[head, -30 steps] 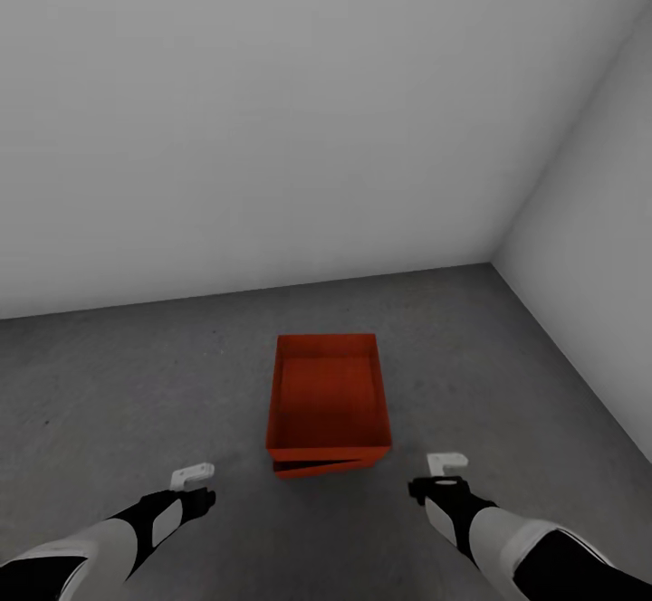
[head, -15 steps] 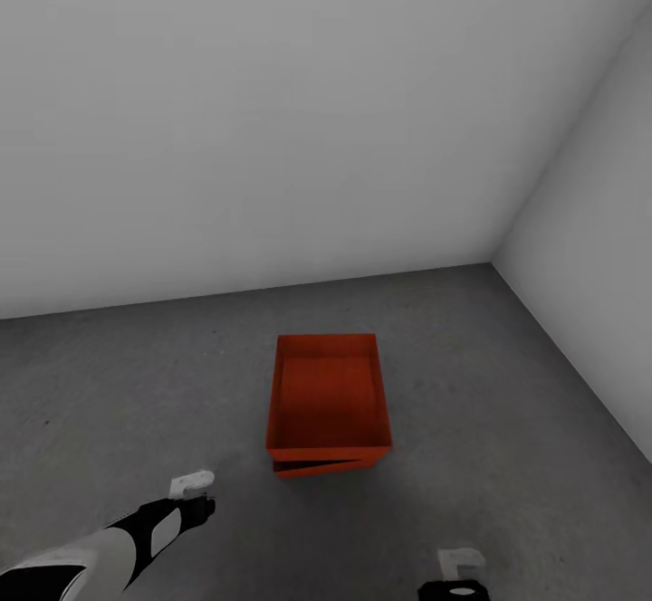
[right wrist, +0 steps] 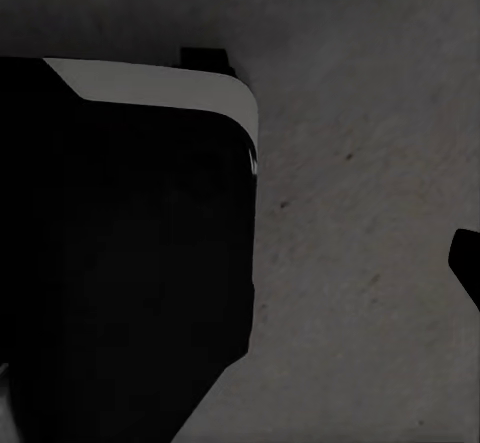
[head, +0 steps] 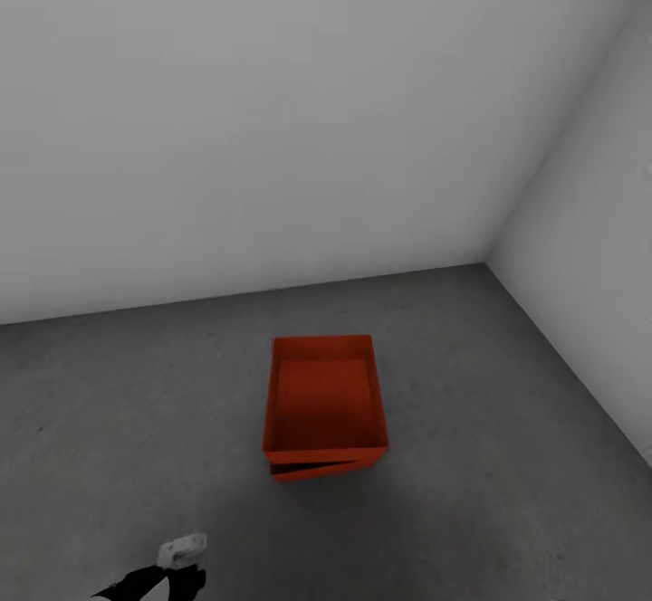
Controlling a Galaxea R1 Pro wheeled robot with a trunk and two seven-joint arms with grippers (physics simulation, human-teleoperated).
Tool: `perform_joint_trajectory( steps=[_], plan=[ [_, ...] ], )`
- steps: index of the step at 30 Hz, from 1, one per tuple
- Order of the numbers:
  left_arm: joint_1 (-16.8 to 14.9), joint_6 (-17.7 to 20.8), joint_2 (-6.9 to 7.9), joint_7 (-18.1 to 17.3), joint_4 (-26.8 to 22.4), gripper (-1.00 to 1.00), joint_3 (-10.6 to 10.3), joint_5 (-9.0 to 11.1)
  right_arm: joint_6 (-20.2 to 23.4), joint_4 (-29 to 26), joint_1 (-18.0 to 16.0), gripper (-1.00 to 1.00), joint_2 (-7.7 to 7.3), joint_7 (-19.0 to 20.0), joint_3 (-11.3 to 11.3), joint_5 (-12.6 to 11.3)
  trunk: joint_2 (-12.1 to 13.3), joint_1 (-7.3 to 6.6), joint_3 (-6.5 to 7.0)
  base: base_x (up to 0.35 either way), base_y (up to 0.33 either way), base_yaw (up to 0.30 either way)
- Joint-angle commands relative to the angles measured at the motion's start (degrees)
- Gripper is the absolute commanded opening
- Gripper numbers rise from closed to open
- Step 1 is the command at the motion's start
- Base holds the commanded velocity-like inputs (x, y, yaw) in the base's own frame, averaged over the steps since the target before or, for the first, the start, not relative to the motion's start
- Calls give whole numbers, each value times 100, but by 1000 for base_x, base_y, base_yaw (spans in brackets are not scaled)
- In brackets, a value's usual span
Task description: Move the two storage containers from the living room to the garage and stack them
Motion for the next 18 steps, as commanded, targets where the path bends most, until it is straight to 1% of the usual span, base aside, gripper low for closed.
perform_joint_trajectory(
  steps=[1, 5, 9, 15, 18],
  plan=[
    [55, 20, -5, 13, -2, 100, -5, 43, -52, 17, 25, 100, 11, -4, 47, -59, -4, 1, 4, 0, 0, -135],
    [243, 19, -9, 15, -3, 100, -5, 54, -94, 18, 193, 100, 49, -3, 48, -54, -4, 1, 35, 0, 0, -139],
    [383, 23, -10, 16, -2, 100, -5, 56, -105, 18, 272, 100, 103, -3, 47, -53, -4, 1, 66, 0, 0, -142],
    [477, 27, -12, 17, -2, 100, -5, 55, -108, 18, 294, 100, 115, -3, 47, -54, -4, 1, 112, 0, 0, -137],
    [487, 31, -22, 21, -2, 100, -5, 54, -103, 18, 293, 100, 119, -5, 48, -43, -4, 1, 123, 0, 0, -54]
  ],
)
